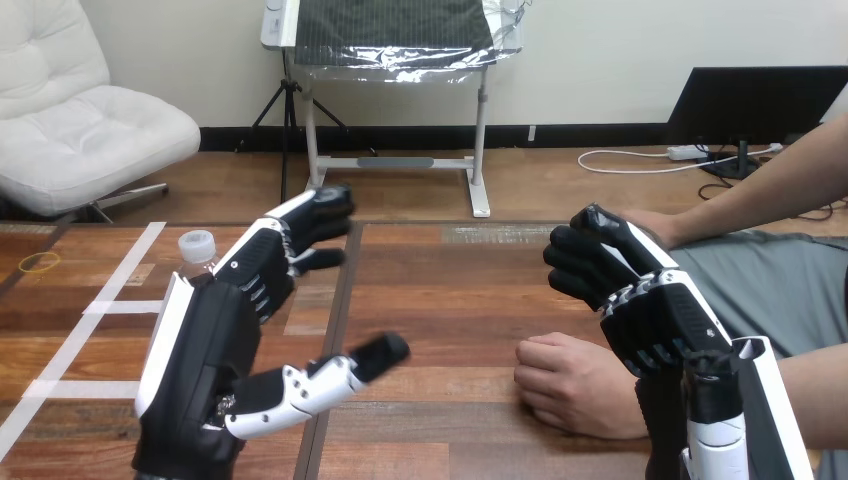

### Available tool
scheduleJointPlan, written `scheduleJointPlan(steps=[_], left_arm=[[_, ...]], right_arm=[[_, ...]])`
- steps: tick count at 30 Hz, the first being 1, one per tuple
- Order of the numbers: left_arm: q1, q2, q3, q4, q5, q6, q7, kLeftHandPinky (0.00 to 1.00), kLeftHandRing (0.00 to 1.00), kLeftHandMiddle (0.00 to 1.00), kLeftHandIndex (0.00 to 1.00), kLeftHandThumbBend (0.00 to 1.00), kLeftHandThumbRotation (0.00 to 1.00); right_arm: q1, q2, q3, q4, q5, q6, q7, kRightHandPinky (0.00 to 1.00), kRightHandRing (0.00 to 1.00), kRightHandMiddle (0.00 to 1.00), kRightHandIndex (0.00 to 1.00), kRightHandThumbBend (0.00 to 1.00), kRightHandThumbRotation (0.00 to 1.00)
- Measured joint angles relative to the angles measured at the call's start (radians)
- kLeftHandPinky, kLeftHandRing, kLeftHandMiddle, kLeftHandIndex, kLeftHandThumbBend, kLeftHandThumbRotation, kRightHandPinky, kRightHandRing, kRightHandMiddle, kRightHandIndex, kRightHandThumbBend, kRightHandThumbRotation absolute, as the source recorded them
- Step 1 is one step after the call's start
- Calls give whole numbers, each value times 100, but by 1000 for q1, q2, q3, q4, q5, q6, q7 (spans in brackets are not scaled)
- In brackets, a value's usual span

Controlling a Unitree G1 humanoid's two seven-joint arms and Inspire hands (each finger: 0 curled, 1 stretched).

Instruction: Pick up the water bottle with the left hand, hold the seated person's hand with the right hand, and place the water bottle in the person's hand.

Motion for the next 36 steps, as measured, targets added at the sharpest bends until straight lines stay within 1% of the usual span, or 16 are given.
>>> scheduleJointPlan(steps=[4, 10, 16, 21, 29, 36], left_arm=[[0, 0, 10, 0, 25, 2, 16, 81, 87, 88, 86, 100, 1], [-1, 1, 33, 0, 53, 8, 44, 82, 87, 88, 86, 100, 1], [-7, 0, 64, 0, 101, 8, 96, 80, 85, 86, 85, 100, 3], [-21, -1, 100, 0, 119, 16, 139, 80, 84, 85, 84, 100, 3], [-56, 1, 157, 0, 120, 29, 183, 81, 84, 85, 83, 100, 1], [-90, 12, 203, 1, 116, 34, 202, 82, 83, 84, 82, 100, 1]], right_arm=[[0, 1, -1, 0, -5, 1, -1, 84, 84, 84, 86, 57, 100], [0, 1, -2, 0, -16, 1, -1, 84, 84, 84, 86, 57, 100], [0, 1, -2, 0, -17, 2, -1, 84, 84, 84, 86, 57, 99], [0, 1, -2, 0, -17, 5, -1, 84, 84, 84, 87, 58, 99], [0, 1, -2, -2, -17, 12, -1, 84, 84, 84, 86, 58, 98], [0, 1, -2, -2, -17, 13, -1, 84, 84, 84, 86, 58, 98]])
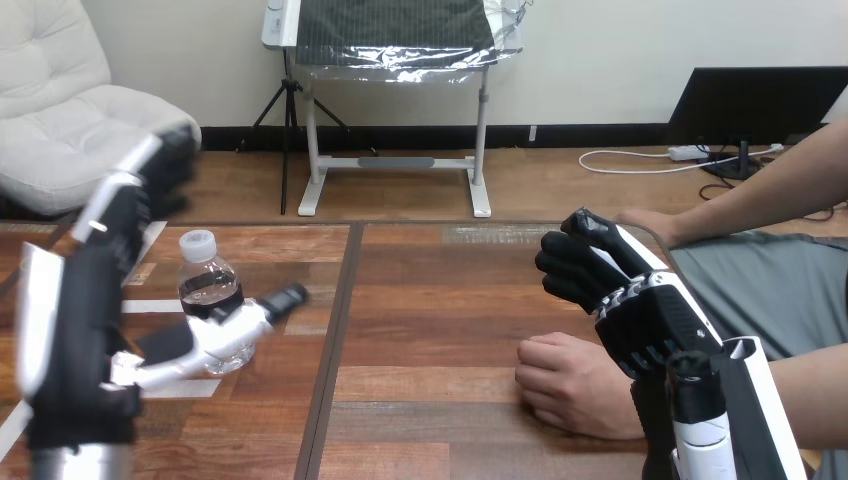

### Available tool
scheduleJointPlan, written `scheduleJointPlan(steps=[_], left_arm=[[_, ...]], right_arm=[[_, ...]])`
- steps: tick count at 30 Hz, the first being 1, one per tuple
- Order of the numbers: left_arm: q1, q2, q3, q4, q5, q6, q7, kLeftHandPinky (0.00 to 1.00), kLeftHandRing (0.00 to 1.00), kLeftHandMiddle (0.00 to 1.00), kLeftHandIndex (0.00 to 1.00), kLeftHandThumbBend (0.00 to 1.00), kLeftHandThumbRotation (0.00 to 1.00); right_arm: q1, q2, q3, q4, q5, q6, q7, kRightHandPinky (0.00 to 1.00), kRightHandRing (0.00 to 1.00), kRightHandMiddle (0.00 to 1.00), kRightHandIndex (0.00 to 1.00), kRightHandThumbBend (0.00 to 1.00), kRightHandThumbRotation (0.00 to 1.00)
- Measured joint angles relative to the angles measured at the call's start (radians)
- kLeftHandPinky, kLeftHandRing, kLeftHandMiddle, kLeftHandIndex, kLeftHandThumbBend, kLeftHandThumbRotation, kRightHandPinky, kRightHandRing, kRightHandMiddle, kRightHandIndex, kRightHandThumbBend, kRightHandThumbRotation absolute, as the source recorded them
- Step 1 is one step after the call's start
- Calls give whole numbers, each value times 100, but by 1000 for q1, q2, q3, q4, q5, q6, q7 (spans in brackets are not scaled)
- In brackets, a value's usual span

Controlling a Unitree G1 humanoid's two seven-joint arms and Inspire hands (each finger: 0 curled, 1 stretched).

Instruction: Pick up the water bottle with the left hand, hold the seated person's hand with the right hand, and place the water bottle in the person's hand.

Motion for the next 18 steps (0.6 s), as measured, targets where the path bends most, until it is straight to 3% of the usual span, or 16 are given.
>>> scheduleJointPlan(steps=[18], left_arm=[[-58, 8, 71, 0, 5, 51, 52, 72, 79, 81, 79, 100, 9]], right_arm=[[0, -3, 0, 0, 7, 1, 4, 85, 84, 84, 85, 57, 95]])
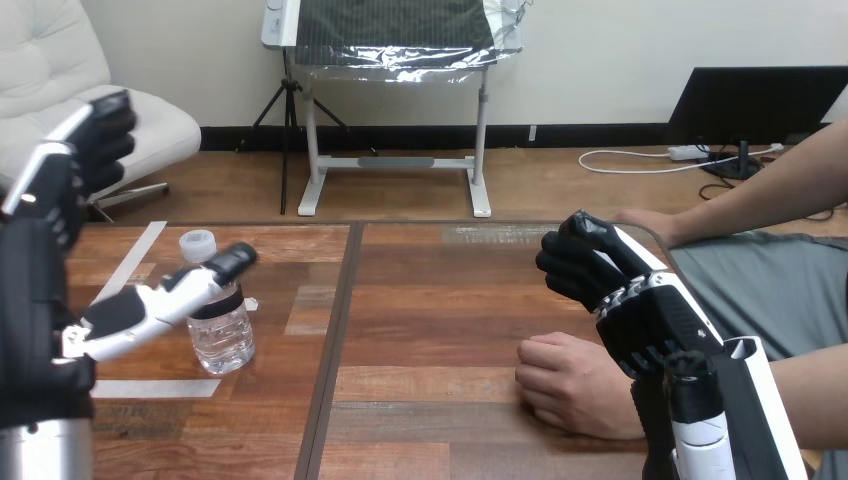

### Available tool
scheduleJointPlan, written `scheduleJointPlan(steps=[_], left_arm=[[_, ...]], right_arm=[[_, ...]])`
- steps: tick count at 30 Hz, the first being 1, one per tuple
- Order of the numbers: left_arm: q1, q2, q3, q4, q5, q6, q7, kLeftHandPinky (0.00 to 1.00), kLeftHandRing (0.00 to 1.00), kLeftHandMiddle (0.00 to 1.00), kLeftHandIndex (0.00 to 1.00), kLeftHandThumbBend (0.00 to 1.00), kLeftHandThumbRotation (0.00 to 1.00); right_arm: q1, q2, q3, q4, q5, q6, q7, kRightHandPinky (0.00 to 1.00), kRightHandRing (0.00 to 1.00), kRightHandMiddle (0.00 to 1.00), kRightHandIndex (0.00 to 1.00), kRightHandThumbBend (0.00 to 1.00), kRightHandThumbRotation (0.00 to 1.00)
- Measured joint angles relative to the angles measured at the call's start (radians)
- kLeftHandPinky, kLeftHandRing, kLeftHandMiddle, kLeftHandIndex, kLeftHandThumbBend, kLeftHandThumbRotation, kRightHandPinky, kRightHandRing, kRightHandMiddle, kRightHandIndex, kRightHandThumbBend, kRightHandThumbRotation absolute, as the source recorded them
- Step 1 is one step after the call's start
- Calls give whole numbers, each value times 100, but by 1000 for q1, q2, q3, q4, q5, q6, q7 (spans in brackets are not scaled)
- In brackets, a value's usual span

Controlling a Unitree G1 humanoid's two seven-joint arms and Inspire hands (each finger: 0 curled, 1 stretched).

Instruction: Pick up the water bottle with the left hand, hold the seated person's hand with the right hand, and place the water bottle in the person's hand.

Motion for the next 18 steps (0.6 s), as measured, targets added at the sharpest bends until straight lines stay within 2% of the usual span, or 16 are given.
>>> scheduleJointPlan(steps=[10, 18], left_arm=[[-29, 0, 17, 3, 14, 26, 18, 68, 78, 81, 79, 100, 8], [-80, 2, 20, 36, 23, 43, 32, 69, 80, 82, 80, 100, 7]], right_arm=[[0, -2, -1, 0, -1, 0, 0, 84, 84, 84, 85, 56, 94], [0, -3, -3, 0, 0, 0, 0, 84, 84, 83, 85, 56, 94]])
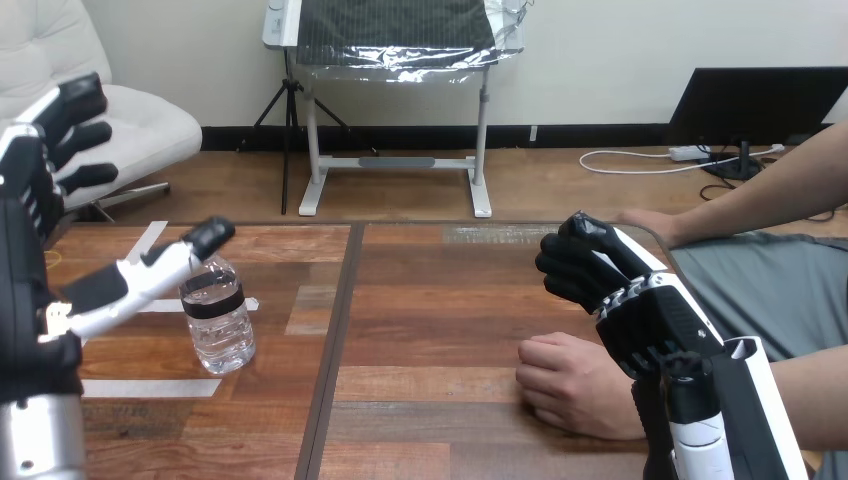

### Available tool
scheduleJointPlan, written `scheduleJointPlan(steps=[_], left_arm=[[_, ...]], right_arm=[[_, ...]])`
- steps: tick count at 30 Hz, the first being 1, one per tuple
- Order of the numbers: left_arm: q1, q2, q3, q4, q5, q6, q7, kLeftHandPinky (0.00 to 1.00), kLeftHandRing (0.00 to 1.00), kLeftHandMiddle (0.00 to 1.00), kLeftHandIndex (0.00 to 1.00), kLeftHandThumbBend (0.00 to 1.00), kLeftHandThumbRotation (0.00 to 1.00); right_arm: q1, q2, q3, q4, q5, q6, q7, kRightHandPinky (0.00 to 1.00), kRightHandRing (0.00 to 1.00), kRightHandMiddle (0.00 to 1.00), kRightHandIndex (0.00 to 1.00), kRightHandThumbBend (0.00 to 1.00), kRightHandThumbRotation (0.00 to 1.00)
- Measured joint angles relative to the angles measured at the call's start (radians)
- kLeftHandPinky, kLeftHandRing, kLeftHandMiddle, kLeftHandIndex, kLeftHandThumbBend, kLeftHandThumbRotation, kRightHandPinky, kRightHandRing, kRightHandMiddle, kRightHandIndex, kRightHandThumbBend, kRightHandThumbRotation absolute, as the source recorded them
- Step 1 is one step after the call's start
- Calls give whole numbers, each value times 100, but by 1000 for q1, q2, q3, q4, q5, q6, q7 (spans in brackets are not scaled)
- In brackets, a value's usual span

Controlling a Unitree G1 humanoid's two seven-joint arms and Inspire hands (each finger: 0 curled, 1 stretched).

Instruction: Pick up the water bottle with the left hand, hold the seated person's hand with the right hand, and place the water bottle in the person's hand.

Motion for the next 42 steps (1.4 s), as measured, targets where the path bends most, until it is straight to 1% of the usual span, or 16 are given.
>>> scheduleJointPlan(steps=[3, 4, 6, 12, 13, 19, 25, 32, 36, 42], left_arm=[[-25, 3, -1, 28, 4, 1, 3, 71, 82, 83, 81, 100, 8], [-33, 4, -1, 38, 4, 1, 3, 74, 83, 84, 81, 100, 9], [-53, 7, -2, 62, 5, 1, 4, 76, 84, 84, 82, 100, 10], [-113, 14, -3, 150, 15, 1, 9, 82, 86, 85, 83, 100, 10], [-123, 16, -3, 166, 16, 1, 10, 84, 87, 86, 84, 100, 10], [-174, 28, -6, 258, 20, 0, 11, 88, 88, 87, 85, 100, 11], [-228, 46, -8, 369, 25, -4, 14, 89, 88, 87, 86, 99, 13], [-277, 68, -10, 489, 32, -9, 22, 88, 88, 88, 86, 96, 13], [-300, 81, -14, 547, 34, -12, 25, 88, 88, 88, 87, 95, 13], [-332, 98, -25, 627, 38, -15, 42, 85, 88, 89, 87, 94, 11]], right_arm=[[0, 0, -1, 0, 0, 0, 0, 84, 83, 83, 85, 55, 94], [0, 0, -1, 0, -1, 0, 0, 83, 83, 83, 85, 55, 94], [-1, 0, -2, 0, -1, 0, 0, 83, 83, 83, 85, 55, 94], [-5, -1, -3, 0, 0, 0, 1, 82, 83, 83, 85, 58, 94], [-5, -1, -3, 0, 1, 0, 2, 82, 83, 83, 85, 59, 94], [-8, 0, -4, 0, 3, 0, 5, 82, 83, 83, 85, 60, 94], [-13, 0, -3, 1, 13, 0, 10, 82, 83, 83, 85, 62, 93], [-13, 1, -4, 1, 10, 0, 9, 82, 82, 82, 84, 62, 94], [-13, 3, -5, 1, 6, 0, 7, 80, 82, 82, 84, 61, 94], [-13, 5, -6, 1, 5, 0, 7, 80, 81, 82, 83, 62, 94]])
